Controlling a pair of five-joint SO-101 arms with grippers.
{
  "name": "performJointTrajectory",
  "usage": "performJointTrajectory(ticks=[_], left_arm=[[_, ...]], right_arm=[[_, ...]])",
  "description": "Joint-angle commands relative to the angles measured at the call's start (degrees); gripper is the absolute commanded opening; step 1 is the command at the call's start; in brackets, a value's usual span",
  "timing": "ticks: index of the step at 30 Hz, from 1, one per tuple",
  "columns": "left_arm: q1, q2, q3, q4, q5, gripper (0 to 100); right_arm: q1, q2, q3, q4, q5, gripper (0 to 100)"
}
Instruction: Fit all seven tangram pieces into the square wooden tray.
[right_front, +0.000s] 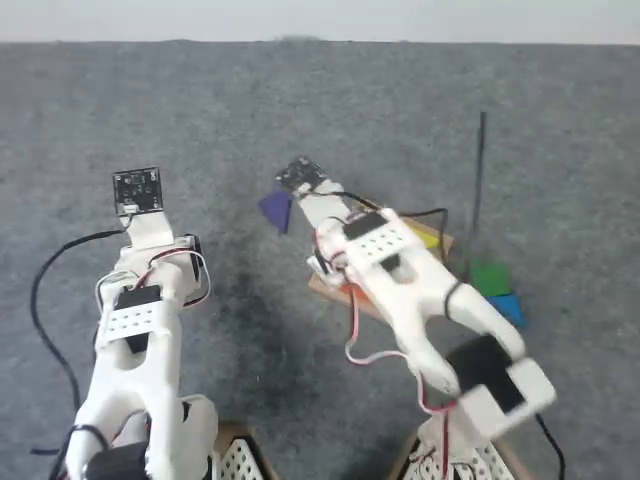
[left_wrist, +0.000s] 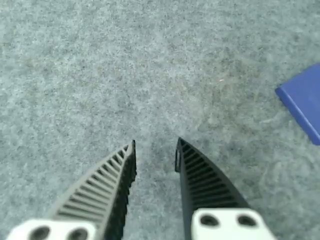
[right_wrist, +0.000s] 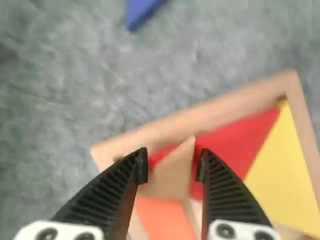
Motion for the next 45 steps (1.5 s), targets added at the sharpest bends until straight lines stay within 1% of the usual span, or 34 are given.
performJointTrajectory(ticks=[1, 7, 10, 13, 18, 23, 26, 29, 32, 33, 45], left_arm=[[0.4, 0.1, -0.6, -1.4, -0.9, 12], [0.4, 0.1, -0.6, -1.4, -0.9, 12], [0.4, 0.1, -0.6, -1.4, -0.9, 12], [0.4, 0.1, -0.6, -1.4, -0.9, 12], [0.4, 0.1, -0.6, -1.4, -0.9, 12], [0.4, 0.1, -0.6, -1.4, -0.9, 12], [0.4, 0.1, -0.6, -1.4, -0.9, 12], [0.4, 0.1, -0.6, -1.4, -0.9, 12], [0.4, 0.1, -0.6, -1.4, -0.9, 12], [0.4, 0.1, -0.6, -1.4, -0.9, 12], [1.2, 0.1, -0.6, -1.4, -1.0, 12]], right_arm=[[2.4, -11.3, 4.7, 0.2, -0.4, 15.9], [3.2, -21.8, 10.7, -0.1, -0.1, 15.9], [3.1, -24.0, 12.2, -0.2, -0.1, 15.9], [2.0, -24.0, 13.4, -2.5, 0.0, 15.9], [-0.6, -20.9, 13.5, -4.5, 0.0, 15.9], [-0.6, -13.9, 9.7, -5.0, 0.1, 16.0], [-0.7, -10.3, 8.6, -4.8, 2.5, 16.0], [0.2, -8.7, 8.9, -4.6, 3.6, 16.0], [2.7, -9.1, 9.0, -4.4, 3.7, 16.0], [3.6, -9.4, 9.0, -4.4, 4.2, 16.0], [12.4, -10.0, 8.6, -2.5, 20.5, 15.9]])
